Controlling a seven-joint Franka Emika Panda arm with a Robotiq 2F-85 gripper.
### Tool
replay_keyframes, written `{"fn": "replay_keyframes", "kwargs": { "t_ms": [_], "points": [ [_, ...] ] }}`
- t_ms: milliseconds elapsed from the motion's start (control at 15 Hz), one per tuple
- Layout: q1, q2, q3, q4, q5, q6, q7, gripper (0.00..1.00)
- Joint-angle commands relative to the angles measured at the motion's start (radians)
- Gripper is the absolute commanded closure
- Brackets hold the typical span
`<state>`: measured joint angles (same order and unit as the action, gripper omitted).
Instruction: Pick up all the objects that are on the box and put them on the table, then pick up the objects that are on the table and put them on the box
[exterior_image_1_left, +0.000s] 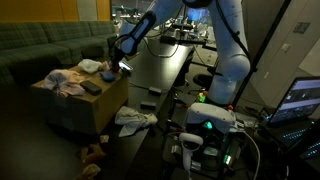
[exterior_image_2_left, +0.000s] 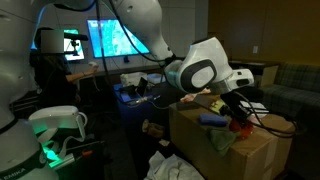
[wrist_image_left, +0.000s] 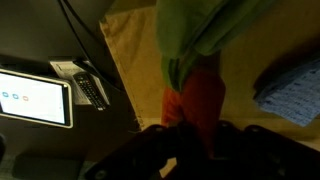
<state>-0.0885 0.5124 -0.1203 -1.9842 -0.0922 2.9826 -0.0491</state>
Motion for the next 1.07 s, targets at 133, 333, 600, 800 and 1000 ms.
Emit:
{"fn": "replay_keyframes", "kwargs": {
  "t_ms": [133,333,600,800,1000],
  "points": [
    [0.036,0.048,-0.037,0.059,-0.006,0.042,0.038,0.96],
    [0.044,0.052,-0.038,0.068,-0.005,0.047,0.044,0.96],
    [0.041,0.032,-0.028,0.059,-0.005,0.04,0.033,0.45],
    [0.043,0.008,-0.029,0.046,-0.01,0.041,0.027,0.22],
    [0.036,-0.031,-0.016,0.036,-0.008,0.04,0.018,0.01]
  ]
}}
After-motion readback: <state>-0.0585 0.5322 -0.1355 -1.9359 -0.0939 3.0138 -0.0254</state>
